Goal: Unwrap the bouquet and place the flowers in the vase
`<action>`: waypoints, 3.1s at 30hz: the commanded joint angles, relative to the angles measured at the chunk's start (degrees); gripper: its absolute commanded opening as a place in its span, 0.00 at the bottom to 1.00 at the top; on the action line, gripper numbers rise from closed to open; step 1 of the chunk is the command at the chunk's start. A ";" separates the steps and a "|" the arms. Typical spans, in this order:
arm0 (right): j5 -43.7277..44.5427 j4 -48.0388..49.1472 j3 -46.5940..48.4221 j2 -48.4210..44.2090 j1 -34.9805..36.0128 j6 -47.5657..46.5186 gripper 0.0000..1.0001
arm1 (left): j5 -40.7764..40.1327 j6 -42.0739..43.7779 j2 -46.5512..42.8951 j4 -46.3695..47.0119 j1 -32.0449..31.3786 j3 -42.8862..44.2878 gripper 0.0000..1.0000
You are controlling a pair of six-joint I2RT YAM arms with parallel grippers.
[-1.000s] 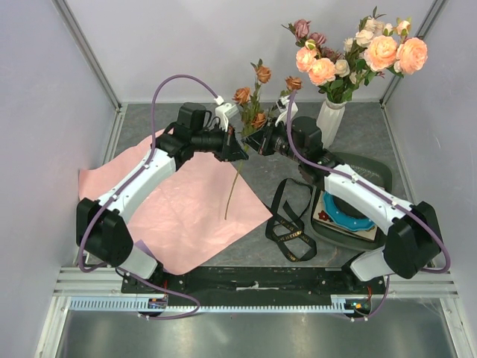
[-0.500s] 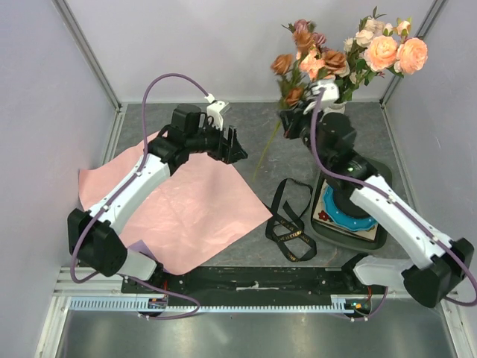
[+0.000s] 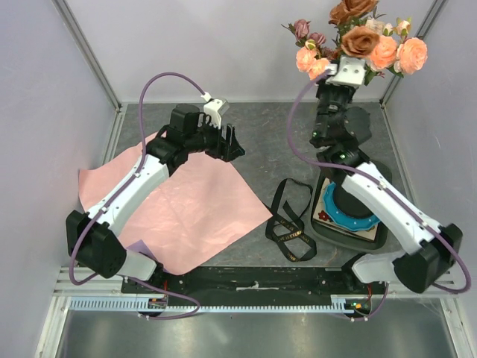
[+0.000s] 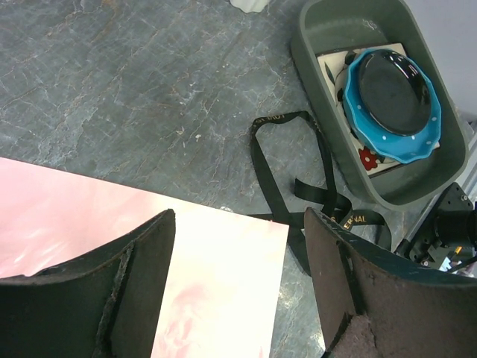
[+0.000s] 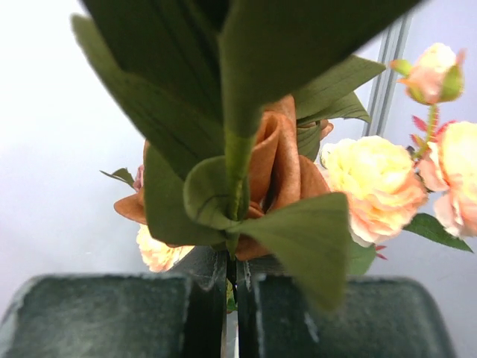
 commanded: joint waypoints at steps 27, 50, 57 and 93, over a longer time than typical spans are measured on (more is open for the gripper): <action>0.66 15.29 12.79 18.14 -10.48 -12.61 0.00 | 3.15 -3.27 1.41 2.97 3.86 0.01 0.77; 4.35 15.64 -6.90 19.54 -15.58 4.62 0.00 | 3.85 -3.44 1.41 2.97 4.22 0.10 0.77; 4.69 11.51 -6.99 23.58 -17.00 8.67 0.00 | 3.68 -3.53 0.97 3.06 4.48 0.10 0.77; -6.98 -37.70 -10.16 8.91 -16.56 34.95 0.94 | 6.66 -5.29 -2.19 4.29 6.33 -0.16 0.77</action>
